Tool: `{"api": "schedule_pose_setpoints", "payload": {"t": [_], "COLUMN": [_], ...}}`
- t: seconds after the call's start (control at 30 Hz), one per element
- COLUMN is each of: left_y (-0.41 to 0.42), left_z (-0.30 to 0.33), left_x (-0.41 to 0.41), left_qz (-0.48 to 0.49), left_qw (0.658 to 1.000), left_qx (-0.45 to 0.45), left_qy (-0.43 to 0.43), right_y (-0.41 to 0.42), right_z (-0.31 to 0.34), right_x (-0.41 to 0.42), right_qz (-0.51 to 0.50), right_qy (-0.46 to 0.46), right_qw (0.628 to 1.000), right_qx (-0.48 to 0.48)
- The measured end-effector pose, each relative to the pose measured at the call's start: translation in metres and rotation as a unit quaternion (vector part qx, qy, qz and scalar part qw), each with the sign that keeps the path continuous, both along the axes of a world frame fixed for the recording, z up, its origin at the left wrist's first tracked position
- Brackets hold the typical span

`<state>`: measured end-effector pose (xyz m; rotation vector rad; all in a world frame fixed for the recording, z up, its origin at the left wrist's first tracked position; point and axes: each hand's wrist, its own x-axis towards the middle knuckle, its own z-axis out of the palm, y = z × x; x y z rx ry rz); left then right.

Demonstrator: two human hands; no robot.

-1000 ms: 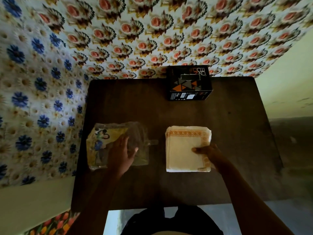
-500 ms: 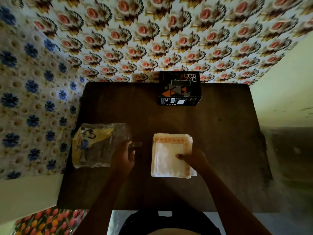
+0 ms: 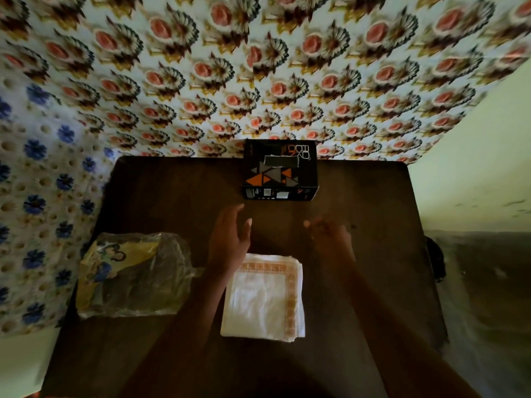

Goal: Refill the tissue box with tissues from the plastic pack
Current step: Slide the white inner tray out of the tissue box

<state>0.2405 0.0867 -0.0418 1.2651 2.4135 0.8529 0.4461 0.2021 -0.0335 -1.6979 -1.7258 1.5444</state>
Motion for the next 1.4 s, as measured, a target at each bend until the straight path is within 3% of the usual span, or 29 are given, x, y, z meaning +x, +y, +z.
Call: {"api": "schedule_pose_setpoints", "payload": {"t": [0.17,0.3,0.63,0.9,1.1,1.27,1.4], "left_y": [0.086,0.117,0.066,0.052,0.05,0.048,0.048], "left_z": [-0.003,-0.009,0.0,-0.001,-0.002,-0.006,-0.003], "left_x": [-0.032,-0.051,-0.029,-0.025,-0.029,-0.034,-0.033], "left_qz": [0.01,-0.009,0.015,0.036,0.031,0.019,0.021], "left_qw": [1.0,0.994,0.992,0.985,0.978,0.979,0.978], "left_qx": [-0.015,-0.031,-0.009,0.003,0.015,0.01,0.01], "left_qy": [-0.016,-0.107,-0.127,-0.17,-0.207,-0.2,-0.207], "right_y": [0.075,0.117,0.098,0.082,0.086,0.093,0.092], "right_z": [-0.002,-0.01,-0.049,-0.05,-0.046,-0.039,-0.035], "right_x": [-0.021,-0.038,-0.031,-0.029,-0.023,-0.02,-0.022], "right_qz": [-0.064,-0.044,-0.019,-0.066,-0.001,0.153,0.148], "right_qy": [0.009,0.025,0.059,0.188,0.133,-0.013,-0.042], "right_qw": [0.997,0.996,0.995,0.965,0.983,0.987,0.986], "right_qx": [0.05,0.072,-0.074,-0.17,-0.13,0.037,0.069]}}
